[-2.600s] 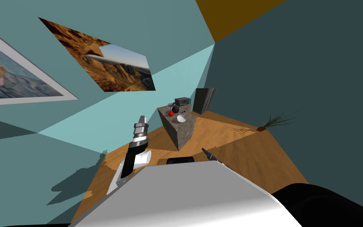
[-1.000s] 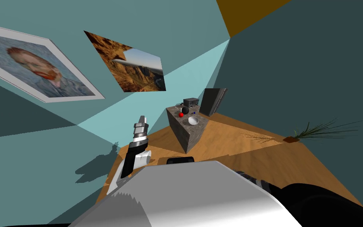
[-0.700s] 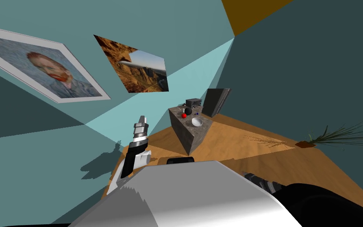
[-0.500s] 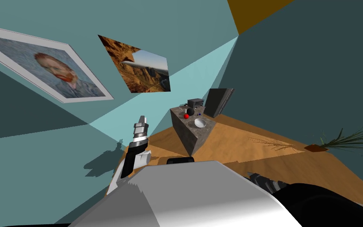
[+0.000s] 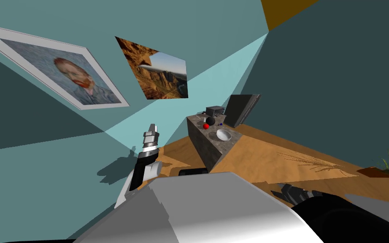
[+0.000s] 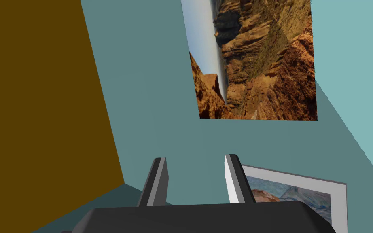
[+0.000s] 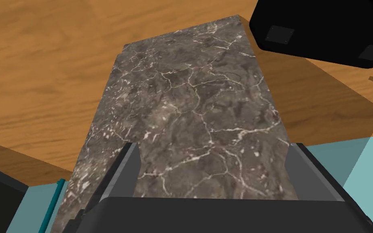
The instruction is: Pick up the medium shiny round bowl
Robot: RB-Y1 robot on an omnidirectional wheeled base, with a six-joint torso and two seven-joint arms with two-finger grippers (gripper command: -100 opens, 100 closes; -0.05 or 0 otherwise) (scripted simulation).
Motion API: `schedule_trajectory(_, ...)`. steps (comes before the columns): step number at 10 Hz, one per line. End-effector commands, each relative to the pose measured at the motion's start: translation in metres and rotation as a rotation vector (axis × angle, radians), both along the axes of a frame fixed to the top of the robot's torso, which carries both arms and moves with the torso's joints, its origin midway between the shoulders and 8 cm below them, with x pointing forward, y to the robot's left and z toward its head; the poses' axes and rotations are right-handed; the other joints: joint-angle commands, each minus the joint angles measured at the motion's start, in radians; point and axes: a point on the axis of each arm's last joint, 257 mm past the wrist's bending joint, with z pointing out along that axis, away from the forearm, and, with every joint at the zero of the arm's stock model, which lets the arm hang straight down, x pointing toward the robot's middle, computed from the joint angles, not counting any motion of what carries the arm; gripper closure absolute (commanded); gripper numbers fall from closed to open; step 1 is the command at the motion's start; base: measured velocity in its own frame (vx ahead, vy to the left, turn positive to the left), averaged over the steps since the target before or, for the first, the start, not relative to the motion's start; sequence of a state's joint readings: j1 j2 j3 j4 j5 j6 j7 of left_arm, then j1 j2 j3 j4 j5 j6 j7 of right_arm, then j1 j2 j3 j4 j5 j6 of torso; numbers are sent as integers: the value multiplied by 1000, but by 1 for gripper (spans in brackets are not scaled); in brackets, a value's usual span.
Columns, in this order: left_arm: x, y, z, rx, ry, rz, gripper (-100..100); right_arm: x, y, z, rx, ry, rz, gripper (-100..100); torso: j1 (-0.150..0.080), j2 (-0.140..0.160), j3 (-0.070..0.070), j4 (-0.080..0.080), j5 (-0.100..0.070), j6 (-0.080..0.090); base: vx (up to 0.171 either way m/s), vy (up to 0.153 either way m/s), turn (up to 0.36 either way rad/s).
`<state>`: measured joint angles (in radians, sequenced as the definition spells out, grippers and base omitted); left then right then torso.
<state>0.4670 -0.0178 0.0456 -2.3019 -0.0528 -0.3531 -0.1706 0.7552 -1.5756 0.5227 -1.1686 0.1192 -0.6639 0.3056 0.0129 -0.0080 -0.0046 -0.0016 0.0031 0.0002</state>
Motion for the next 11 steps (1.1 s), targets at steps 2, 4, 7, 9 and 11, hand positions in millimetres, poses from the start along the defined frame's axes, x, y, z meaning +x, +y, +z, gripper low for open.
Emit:
schedule_trajectory(2, 0, 0, 0, 0, 0, 0, 0, -1, -33, 20, -75, 31, 57, -100, 1, -1, -1, 0, 0, -1, 139, 169, 92)
schedule_trajectory(4, 0, 0, 0, 0, 0, 0, 0, -1, -55, 36, -130, 55, 100, -100, -1, 0, 0, 0, 0, -1, 127, 148, 98)
schedule_trajectory(7, 0, 0, 0, 0, 0, 0, 0, 3, -90, 67, -222, 97, 176, -100, 4, -4, -2, -1, 1, -1, 181, 204, 134)
schedule_trajectory(9, 0, 0, 0, 0, 0, 0, 0, 6, -115, 91, -290, 130, 235, -100, 4, -6, -3, -1, 1, 0, 247, 234, 126)
schedule_trajectory(11, 0, 0, 0, 0, 0, 0, 0, 6, -123, 100, -313, 143, 258, -100, 2, -3, -2, -1, 0, 0, 169, 146, 86)
